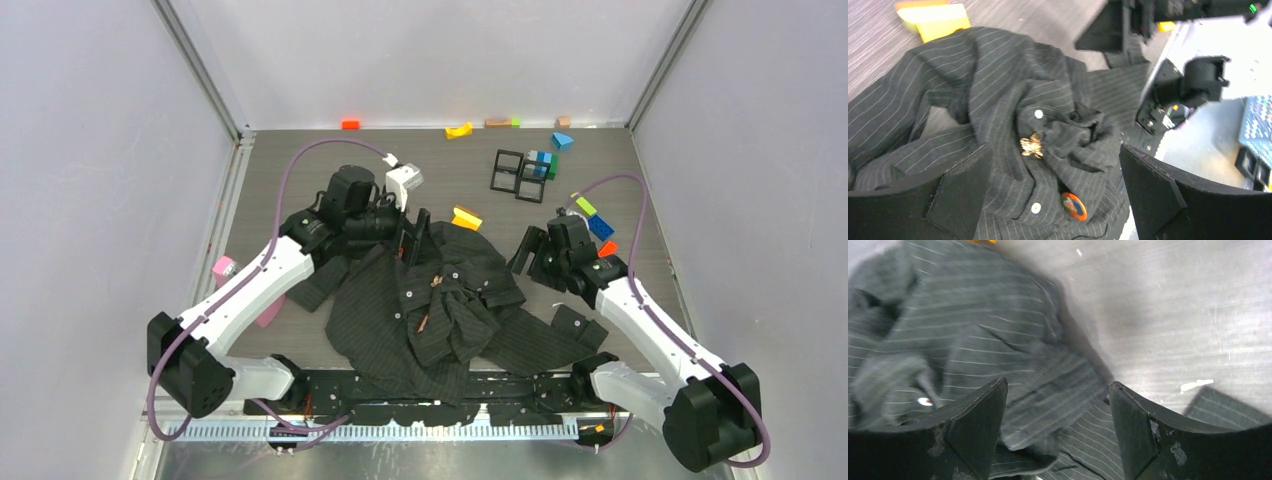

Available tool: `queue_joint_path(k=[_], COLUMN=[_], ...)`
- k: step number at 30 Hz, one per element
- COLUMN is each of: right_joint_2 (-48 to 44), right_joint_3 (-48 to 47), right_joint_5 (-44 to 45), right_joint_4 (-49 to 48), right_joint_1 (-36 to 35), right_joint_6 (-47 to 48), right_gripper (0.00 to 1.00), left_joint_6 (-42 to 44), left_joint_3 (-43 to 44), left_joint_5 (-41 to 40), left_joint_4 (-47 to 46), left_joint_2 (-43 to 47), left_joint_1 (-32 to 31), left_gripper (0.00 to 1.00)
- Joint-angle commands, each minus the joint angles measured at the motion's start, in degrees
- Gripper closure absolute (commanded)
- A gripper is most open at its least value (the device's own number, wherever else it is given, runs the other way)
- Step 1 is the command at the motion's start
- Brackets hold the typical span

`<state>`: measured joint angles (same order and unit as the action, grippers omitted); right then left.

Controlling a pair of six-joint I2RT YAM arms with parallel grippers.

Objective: Pin the brooch onto the clothing

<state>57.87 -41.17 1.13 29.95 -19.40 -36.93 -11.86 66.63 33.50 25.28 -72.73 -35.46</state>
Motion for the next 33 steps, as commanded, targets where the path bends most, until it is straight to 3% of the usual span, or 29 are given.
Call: queue_joint_path(k=[1,8,15,17,23,27,29,33], right_joint_2=[0.13,2.37,13.38,16.52,23.66,25.92,26.67,27.09], right_joint_3=[4.61,11.39,8.98,7.6,0.11,-6.67,-10.44,-19.22], right_joint_5=[-0.06,-4.5,-6.52,-7.04,-7.07,-7.33,-6.99,-6.73], right_joint_4=[-0.48,-13.48,-23.98,-25.92,-26.21,-24.54,-23.09,-19.74], right_joint_1=[0.04,0.06,0.05,0.02,0.11,0.74,1.17,2.23], right_joint_6=[-4.36,-7.7,-6.66,-6.13,-3.29,-1.89,-0.39,2.56], right_gripper=[0.2,0.2,0.21,0.25,0.72,0.95,0.99,0.99], left_joint_6=[-8.65,-17.02,-14.09,-12.79,-14.25,-15.17,-15.8,-16.48], left_joint_3=[-0.5,-9.52,-13.48,-13.97,-14.8,-14.38,-15.46,-17.34], left_joint_5=[-13.62,-18.36,-30.4,-33.9,-34.39,-33.8,-34.37,-34.97], left_joint_4=[-3.01,-10.05,-8.83,-9.44,-14.77,-15.73,-17.13,-18.71], left_joint_2=[-2.33,-0.84,-1.6,-3.22,-10.2,-14.3,-14.39,-12.16], left_joint_1=[1.61,10.81,14.87,15.17,15.86,15.86,15.95,16.2], left_gripper=[0.0,0.0,0.0,0.0,0.03,0.26,0.37,0.38])
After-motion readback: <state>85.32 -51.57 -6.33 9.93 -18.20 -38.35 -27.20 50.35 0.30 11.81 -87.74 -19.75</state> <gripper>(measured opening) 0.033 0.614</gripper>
